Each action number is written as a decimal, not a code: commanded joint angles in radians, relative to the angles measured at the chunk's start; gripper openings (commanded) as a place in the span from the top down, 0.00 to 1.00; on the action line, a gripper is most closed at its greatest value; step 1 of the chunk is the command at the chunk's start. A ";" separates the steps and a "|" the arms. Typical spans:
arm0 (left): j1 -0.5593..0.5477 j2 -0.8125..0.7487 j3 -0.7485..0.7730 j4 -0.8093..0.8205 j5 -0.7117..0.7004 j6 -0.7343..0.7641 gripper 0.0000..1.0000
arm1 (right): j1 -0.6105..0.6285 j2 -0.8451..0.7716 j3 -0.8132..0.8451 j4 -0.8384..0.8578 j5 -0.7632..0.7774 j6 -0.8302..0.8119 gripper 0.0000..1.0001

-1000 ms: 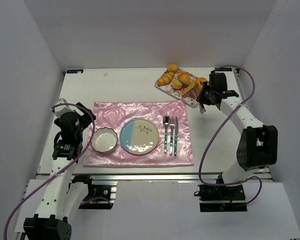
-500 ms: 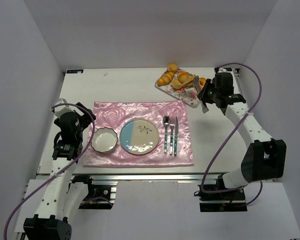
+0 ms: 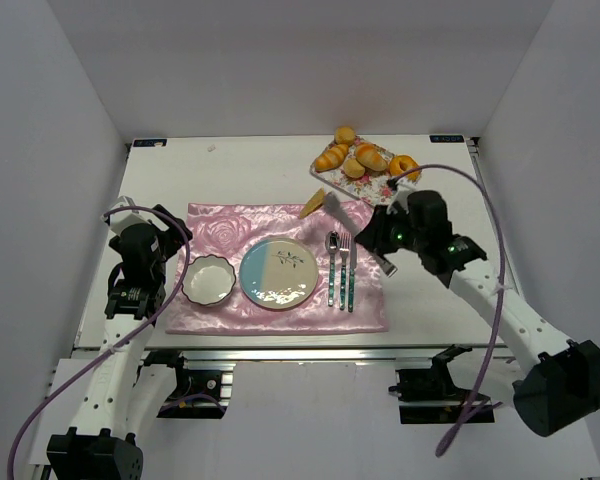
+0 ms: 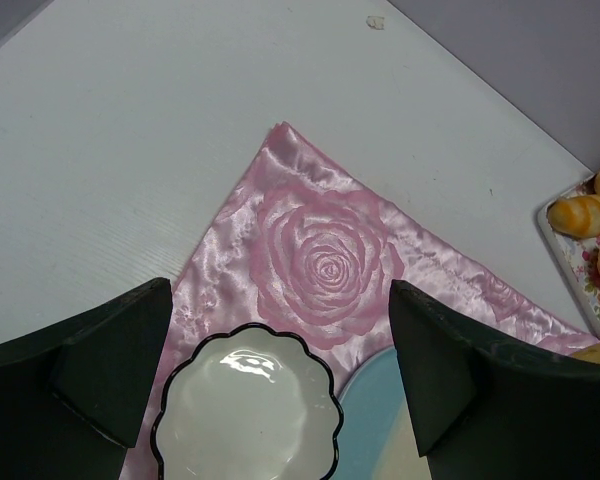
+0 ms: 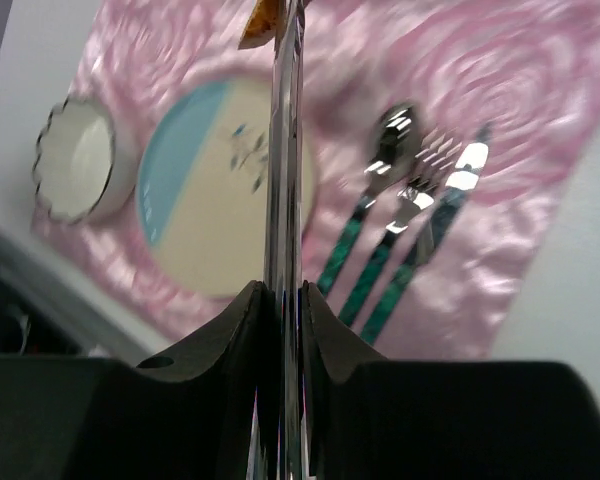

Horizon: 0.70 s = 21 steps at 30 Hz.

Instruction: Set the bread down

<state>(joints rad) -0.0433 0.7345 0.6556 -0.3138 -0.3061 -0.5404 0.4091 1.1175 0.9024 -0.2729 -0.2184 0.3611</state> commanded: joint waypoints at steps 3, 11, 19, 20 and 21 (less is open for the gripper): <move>-0.006 0.003 0.021 0.008 0.022 -0.004 0.02 | 0.178 -0.036 -0.066 0.069 -0.091 0.042 1.00; -0.006 0.016 0.019 0.009 0.033 -0.004 0.02 | 0.349 0.068 -0.111 0.031 -0.056 0.052 1.00; -0.006 0.009 0.018 0.009 0.027 -0.004 0.02 | 0.353 0.012 -0.086 -0.043 0.004 0.044 0.67; -0.006 0.009 0.016 0.010 0.025 -0.004 0.02 | 0.353 0.008 -0.080 -0.055 0.011 0.044 0.64; -0.006 0.011 0.016 0.009 0.021 -0.006 0.02 | 0.352 0.005 -0.076 -0.064 0.026 0.050 0.61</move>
<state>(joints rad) -0.0433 0.7517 0.6556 -0.3130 -0.2848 -0.5407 0.7597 1.1568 0.7826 -0.3065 -0.2291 0.4118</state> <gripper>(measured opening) 0.981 0.372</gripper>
